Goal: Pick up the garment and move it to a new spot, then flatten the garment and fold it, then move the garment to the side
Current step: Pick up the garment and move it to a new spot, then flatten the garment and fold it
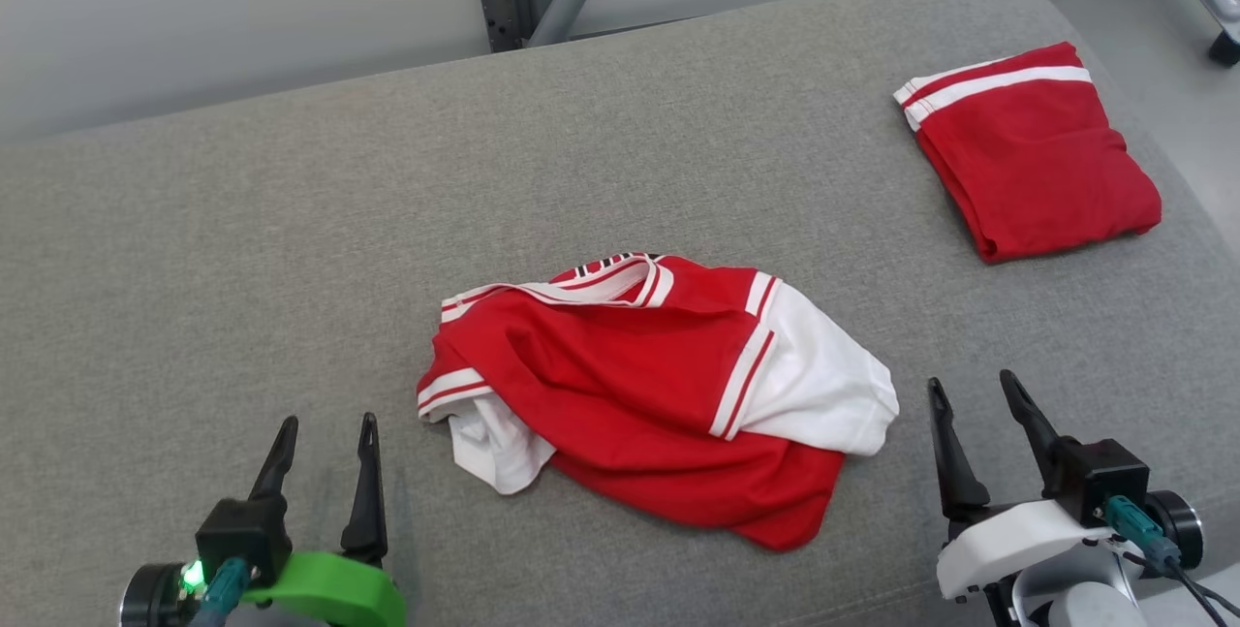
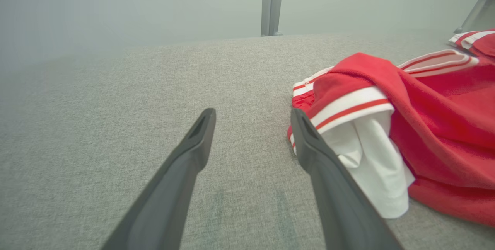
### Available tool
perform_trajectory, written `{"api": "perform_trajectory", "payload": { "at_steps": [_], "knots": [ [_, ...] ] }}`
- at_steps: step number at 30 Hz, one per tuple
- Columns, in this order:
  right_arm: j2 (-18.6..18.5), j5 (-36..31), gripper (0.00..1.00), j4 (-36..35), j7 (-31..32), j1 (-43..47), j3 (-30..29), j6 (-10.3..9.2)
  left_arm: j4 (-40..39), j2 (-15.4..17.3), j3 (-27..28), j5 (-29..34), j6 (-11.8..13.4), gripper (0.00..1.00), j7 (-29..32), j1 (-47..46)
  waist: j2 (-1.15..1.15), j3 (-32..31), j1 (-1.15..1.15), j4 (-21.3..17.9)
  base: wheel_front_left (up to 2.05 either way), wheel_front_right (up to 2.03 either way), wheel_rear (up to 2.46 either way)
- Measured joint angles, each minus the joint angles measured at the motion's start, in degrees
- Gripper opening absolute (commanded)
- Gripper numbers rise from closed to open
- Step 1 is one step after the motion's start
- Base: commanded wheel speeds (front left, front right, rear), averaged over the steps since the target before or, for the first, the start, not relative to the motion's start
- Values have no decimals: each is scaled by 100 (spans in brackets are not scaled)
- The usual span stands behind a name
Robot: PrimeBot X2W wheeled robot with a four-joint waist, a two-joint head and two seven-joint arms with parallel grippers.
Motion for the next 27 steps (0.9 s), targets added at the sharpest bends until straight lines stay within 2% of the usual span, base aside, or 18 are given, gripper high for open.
{"api": "perform_trajectory", "payload": {
  "at_steps": [3, 9, 16, 19, 27],
  "knots": [
    [0, -76, 100, -18, 0, 71, -200, -1, -576, -14, 138, 34, 216, 100, -210, 490, 0, -91, 0, 107, 0, 0, 0],
    [8, -457, 100, -45, 0, 351, -345, 0, -1002, -27, 447, -53, 207, 100, -321, 1212, 0, -322, 0, 390, 0, 0, 0],
    [0, -664, 100, -90, 0, 553, -454, 0, -1061, -55, 781, 126, -160, 100, -341, 1690, 0, -565, 0, 847, 0, 0, 0],
    [1, -627, 100, -153, 0, 557, -442, 0, -1022, -202, 1077, 299, -381, 100, -341, 1720, 0, -643, 0, 1098, 0, 0, 0],
    [2, -573, 100, -165, 0, 570, -390, 0, -1048, -510, 1438, 493, -766, 100, -342, 1839, 0, -744, 0, 1369, 0, 0, 0]
  ]
}}
